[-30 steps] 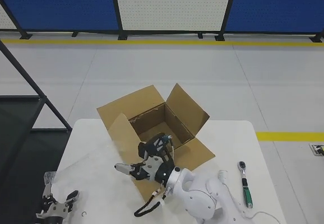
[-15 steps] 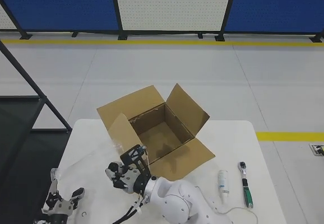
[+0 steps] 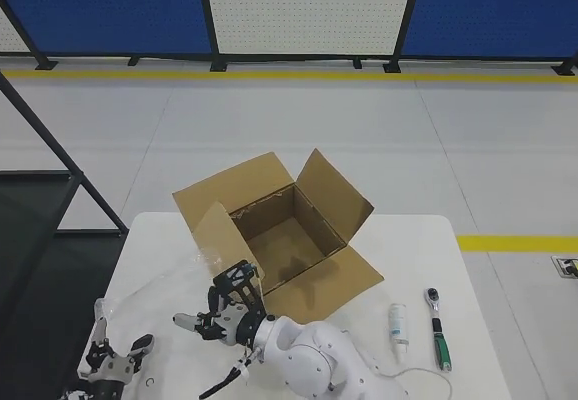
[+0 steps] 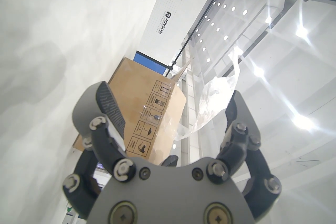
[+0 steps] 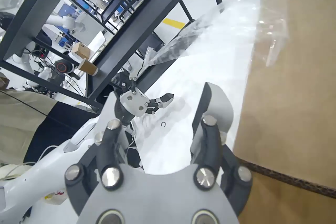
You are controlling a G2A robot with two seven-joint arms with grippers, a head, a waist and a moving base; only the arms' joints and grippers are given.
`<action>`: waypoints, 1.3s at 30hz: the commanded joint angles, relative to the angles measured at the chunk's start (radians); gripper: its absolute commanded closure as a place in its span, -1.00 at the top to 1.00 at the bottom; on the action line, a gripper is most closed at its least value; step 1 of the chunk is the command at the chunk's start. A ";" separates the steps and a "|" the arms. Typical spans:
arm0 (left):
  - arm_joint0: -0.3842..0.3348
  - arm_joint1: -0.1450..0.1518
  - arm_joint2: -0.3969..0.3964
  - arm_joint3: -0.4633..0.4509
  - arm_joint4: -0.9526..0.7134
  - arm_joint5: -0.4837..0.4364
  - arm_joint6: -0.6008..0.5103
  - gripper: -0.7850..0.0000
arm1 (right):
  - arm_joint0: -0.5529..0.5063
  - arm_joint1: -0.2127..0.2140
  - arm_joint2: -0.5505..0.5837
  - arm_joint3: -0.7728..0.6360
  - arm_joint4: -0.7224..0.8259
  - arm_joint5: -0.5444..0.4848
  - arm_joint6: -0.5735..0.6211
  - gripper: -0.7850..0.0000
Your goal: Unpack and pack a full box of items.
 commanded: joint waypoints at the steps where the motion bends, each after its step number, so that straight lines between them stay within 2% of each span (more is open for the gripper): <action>1: 0.003 0.000 -0.007 0.004 -0.009 -0.003 -0.001 1.00 | 0.017 -0.014 -0.009 0.051 0.046 -0.009 -0.022 1.00; 8: 0.007 -0.002 -0.017 0.013 -0.024 -0.005 0.004 1.00 | 0.073 -0.071 -0.087 0.202 0.109 -0.103 -0.109 1.00; 11: 0.007 -0.003 -0.017 0.013 -0.021 -0.004 0.006 1.00 | 0.108 -0.090 -0.126 0.244 0.029 -0.115 -0.147 1.00; 23: 0.002 -0.005 -0.018 0.008 -0.017 0.002 0.001 1.00 | 0.082 -0.094 -0.113 0.245 0.055 -0.121 -0.163 1.00; 25: 0.002 -0.005 -0.022 0.009 -0.019 0.002 -0.002 1.00 | 0.078 -0.101 -0.114 0.261 0.065 -0.134 -0.177 0.35; 26: 0.002 -0.005 -0.023 0.010 -0.020 0.002 -0.003 1.00 | 0.078 -0.105 -0.116 0.271 0.065 -0.133 -0.189 0.10; 27: 0.002 -0.005 -0.023 0.010 -0.020 0.003 -0.003 1.00 | 0.079 -0.109 -0.118 0.277 0.064 -0.133 -0.198 -0.01; 32: 0.001 -0.006 -0.026 0.011 -0.019 0.007 -0.005 1.00 | 0.079 -0.139 -0.136 0.329 0.056 -0.118 -0.291 -0.16; 39: -0.001 -0.007 -0.026 0.012 -0.015 0.011 -0.010 1.00 | 0.096 -0.189 -0.152 0.409 0.086 -0.085 -0.386 -0.19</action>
